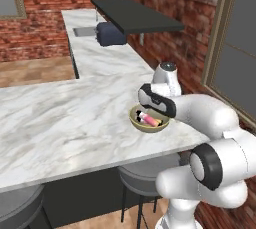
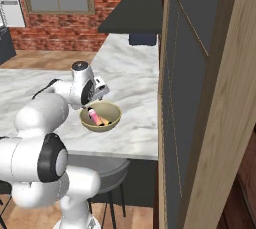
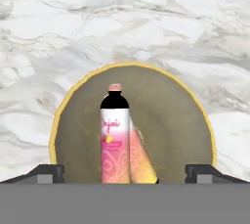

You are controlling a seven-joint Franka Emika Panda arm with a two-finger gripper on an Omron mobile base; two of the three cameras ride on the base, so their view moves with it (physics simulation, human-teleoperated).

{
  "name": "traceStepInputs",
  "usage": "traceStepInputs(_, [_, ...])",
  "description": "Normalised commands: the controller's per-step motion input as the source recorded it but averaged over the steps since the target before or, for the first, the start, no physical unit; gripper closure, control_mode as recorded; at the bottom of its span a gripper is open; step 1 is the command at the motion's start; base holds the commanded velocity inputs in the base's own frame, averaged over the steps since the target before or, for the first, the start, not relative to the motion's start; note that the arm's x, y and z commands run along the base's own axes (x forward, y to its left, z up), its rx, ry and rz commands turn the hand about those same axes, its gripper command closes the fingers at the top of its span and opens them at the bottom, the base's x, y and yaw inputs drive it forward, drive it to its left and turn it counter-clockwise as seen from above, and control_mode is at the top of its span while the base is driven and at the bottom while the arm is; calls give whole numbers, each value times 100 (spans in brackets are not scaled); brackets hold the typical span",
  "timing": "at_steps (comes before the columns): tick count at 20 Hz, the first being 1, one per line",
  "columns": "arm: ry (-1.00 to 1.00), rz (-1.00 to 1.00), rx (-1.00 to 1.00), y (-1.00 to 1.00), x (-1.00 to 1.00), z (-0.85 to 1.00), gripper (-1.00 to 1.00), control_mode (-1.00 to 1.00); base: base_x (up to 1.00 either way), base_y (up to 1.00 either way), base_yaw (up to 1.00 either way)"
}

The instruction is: Open the fridge, grab two sodas, and place both sodas inside the bowl with ice on the dining counter.

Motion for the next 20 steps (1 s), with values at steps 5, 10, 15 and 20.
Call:
traceStepInputs(5, [-18, 0, 0, 7, -77, 53, -100, -100, 0, 0, 0])
traceStepInputs(10, [-17, -1, 0, 29, -73, 51, -100, -100, 0, 0, 0])
traceStepInputs(15, [-19, -17, 14, 19, -72, 47, -100, -100, 0, 0, 0])
traceStepInputs(20, [-13, -23, 22, 12, -81, 42, -100, -100, 0, 0, 0])
